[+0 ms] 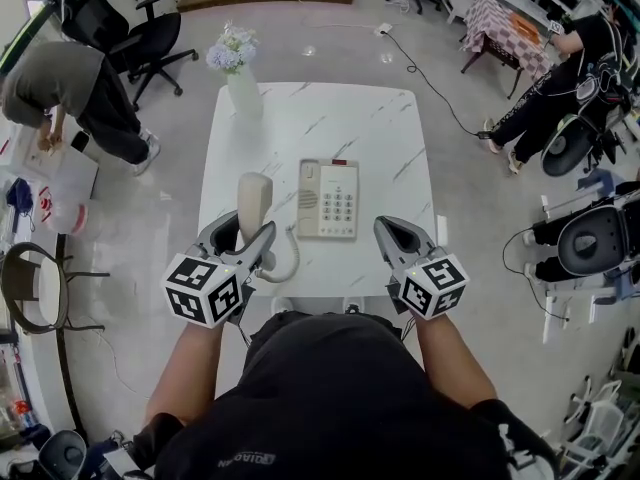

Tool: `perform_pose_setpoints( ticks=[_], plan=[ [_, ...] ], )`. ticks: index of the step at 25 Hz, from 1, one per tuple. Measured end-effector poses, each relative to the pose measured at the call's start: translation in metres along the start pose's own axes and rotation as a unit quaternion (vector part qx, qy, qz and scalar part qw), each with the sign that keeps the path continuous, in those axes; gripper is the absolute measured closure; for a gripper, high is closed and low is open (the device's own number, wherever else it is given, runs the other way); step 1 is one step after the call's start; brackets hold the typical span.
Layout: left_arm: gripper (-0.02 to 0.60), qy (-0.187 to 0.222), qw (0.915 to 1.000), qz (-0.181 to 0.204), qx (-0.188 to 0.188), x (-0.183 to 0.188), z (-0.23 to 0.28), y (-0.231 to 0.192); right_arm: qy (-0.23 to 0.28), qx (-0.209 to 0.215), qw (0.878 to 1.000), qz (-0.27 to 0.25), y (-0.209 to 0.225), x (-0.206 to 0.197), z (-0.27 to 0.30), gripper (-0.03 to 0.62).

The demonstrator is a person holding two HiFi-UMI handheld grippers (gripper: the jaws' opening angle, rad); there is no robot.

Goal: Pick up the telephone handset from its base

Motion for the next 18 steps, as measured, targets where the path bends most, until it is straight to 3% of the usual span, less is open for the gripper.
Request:
perform_pose_setpoints(
  ticks=[18],
  plan=[
    [0.359,-0.004,1.0,-0.001,0.007,0.0,0.0063,0.0015,-0.002,0.004,1.0,0.01,0.0019,-0.005,-0.0019,0.594]
  ],
)
Point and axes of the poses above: the fingertips, and each gripper's own axes: z forward along the fingers, y to its right, x out of its top, the point moved 1 cm from there along -z, backward along the fingers, and after that the axes turned 12 degrees about -z, right-handed, at the moved point
